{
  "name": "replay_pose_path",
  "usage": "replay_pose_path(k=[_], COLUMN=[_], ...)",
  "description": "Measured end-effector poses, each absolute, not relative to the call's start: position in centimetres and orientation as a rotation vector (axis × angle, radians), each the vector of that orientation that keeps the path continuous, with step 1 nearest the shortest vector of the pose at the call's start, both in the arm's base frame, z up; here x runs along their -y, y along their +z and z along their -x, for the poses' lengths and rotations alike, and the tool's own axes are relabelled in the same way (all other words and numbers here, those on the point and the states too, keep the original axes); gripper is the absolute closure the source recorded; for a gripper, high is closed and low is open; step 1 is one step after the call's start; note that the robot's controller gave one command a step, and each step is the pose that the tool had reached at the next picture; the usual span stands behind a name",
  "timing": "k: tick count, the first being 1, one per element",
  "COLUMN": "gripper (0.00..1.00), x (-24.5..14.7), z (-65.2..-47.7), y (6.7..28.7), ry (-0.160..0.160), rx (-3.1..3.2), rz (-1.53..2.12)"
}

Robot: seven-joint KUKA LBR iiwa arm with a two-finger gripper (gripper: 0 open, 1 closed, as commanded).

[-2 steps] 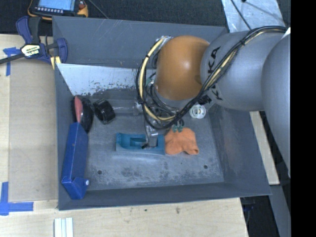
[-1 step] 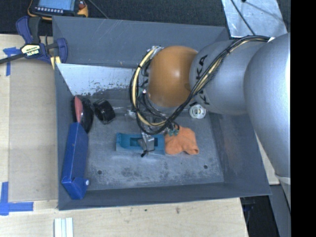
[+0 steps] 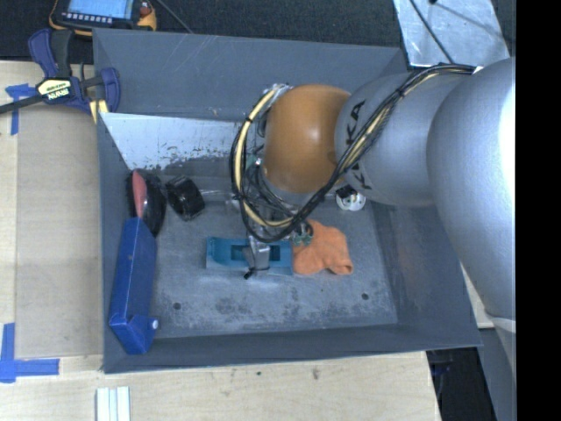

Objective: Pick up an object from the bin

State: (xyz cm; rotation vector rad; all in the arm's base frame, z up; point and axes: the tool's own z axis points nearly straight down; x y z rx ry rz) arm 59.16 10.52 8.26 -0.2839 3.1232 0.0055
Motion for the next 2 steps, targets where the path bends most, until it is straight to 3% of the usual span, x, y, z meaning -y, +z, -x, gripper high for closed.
replay_pose_path(k=[1,2], gripper=[0.0,1.0], x=[-9.4,-8.9], z=[-57.5,-56.3], y=[7.9,7.2], ry=[0.014,0.001], rx=[-3.118,-3.148], rz=[0.249,0.026])
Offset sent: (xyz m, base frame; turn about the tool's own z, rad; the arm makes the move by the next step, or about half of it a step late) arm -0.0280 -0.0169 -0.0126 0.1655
